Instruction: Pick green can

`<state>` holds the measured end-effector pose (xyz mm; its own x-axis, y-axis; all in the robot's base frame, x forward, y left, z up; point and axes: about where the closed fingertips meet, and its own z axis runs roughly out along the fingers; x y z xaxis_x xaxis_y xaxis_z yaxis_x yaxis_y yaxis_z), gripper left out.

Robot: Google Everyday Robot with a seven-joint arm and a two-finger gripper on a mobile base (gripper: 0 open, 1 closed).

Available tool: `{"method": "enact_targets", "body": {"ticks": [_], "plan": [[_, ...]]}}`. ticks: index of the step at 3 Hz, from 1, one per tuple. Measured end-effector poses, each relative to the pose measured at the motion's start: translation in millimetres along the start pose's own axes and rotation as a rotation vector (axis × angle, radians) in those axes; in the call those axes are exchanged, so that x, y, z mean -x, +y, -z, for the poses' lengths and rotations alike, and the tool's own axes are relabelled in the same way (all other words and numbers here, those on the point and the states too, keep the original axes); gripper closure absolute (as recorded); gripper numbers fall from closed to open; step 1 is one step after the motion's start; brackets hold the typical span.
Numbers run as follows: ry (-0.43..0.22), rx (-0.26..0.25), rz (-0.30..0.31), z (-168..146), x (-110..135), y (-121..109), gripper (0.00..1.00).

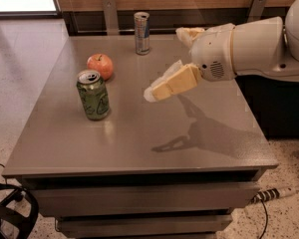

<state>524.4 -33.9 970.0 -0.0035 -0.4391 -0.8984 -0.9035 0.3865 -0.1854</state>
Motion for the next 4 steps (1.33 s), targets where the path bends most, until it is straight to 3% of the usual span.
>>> {"method": "enact_targets", "body": {"ticks": [2,4], "plan": [[-0.229,0.126,-0.057,-83,-22,0,0.00],[-0.350,0.201,-0.072,-128,-33,11,0.00]]}}
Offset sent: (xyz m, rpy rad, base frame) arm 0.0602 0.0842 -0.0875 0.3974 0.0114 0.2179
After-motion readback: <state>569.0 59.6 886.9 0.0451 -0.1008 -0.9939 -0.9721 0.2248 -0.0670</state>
